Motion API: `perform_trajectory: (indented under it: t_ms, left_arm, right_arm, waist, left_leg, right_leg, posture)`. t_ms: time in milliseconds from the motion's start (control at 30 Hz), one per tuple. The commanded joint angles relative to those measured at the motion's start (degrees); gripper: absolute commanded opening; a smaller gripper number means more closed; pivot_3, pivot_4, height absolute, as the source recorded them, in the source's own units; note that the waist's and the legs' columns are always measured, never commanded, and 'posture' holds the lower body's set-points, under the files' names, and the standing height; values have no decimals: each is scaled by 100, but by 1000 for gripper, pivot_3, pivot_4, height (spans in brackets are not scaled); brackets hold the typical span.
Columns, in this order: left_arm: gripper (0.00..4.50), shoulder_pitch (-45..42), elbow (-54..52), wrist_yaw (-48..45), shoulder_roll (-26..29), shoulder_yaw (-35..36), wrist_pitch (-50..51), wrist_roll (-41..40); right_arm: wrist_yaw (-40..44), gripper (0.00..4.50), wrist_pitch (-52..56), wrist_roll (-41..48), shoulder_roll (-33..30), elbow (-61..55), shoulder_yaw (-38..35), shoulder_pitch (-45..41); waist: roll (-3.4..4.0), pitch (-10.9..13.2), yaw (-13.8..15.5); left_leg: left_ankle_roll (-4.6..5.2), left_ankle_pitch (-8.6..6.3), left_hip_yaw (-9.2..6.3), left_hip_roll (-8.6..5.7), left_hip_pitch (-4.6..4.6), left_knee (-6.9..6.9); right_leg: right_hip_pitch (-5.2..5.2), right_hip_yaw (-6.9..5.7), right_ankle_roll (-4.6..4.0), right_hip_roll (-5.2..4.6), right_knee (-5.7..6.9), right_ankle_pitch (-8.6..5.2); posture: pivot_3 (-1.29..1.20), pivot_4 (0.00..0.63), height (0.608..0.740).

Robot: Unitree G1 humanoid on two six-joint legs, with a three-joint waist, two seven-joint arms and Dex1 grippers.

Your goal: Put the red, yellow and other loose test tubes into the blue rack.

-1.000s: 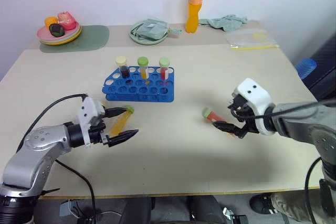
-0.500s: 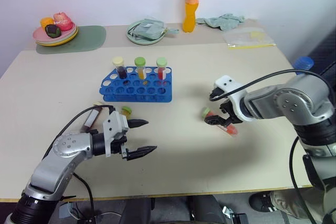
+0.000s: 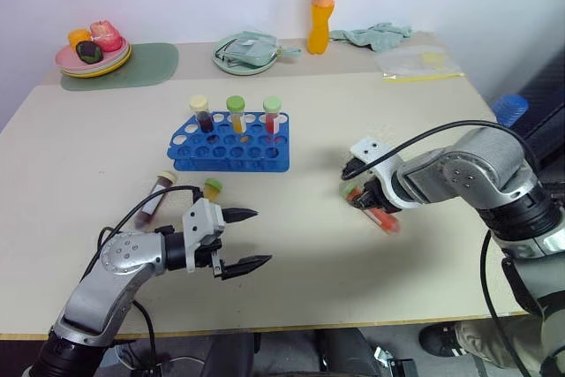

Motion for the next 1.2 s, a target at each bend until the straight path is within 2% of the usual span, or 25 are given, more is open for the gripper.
perform_trajectory:
  t_ms: [33, 133, 300, 367, 467, 567, 767, 1200]
  left_arm:
    - [4500, 30, -35, 192, 10, 246, 3, -14]
    - [4500, 29, 216, 480, -64, 602, -6, -74]
    - [4500, -170, 653, 965, -397, 1208, 26, -290]
    - [4500, -267, 1000, 1105, -418, 1480, -148, -203]
    - [4500, -307, 1194, 1082, -314, 1636, -282, -102]
    - [4500, -277, 1206, 1082, -239, 1746, -288, -117]
    - [4500, -211, 840, 1285, -245, 1777, -54, -186]
    - [4500, -60, 930, 1165, -224, 1835, -93, -216]
  right_arm:
    - [485, 769, -1014, -196, 80, -1351, -571, 153]
    - [779, 769, -2978, -758, 931, -1449, -1106, 723]
    - [609, 769, -4586, -1242, 2649, -560, -1629, 1027]
    - [658, 769, -5780, -1953, 3340, 207, -1386, 997]
    - [716, 769, -7102, -2940, 3931, 1316, -1131, 883]
    - [970, 769, -7915, -3356, 4262, 2093, -1097, 827]
    - [1196, 769, -8817, -3840, 4702, 3268, -1191, 681]
    - [1387, 769, -9300, -4388, 4900, 3871, -1245, 965]
  waist:
    - [2, 1, 2]
    - [-6, -4, -6]
    - [-3, -2, 6]
    - [-6, -4, 1]
    - [-4, -3, -49]
    - [-4, -2, -93]
    - [-1, -1, -156]
    - [-1, -1, -149]
  left_leg:
    - [0, 0, -1, 0, 0, -1]
    - [1, -1, 0, 2, 1, 3]
    - [-1, 1, 0, 2, 6, 8]
    - [-2, 1, -2, 0, 6, 11]
    - [-12, 7, 0, 1, 8, 0]
    - [-14, 8, 0, -1, 5, -2]
    - [-22, 12, -3, 3, 6, -12]
    - [-23, 13, -4, 3, 6, -13]
  right_leg:
    - [-2, 0, 0, 0, 0, 0]
    - [5, -2, 1, 6, -1, 0]
    - [4, -1, 2, 7, 12, 0]
    - [6, -1, 2, 5, 11, 1]
    - [-4, 0, 1, 10, 16, 1]
    - [-6, 0, 0, 7, 15, 1]
    - [-17, 4, -1, 9, 20, 2]
    - [-23, 10, -2, 8, 24, 2]
  posture:
    - [0, 150, 740]
    - [0, 150, 740]
    - [0, 150, 740]
    - [0, 150, 740]
    - [0, 150, 740]
    - [0, 150, 740]
    - [0, 150, 740]
    - [0, 150, 740]
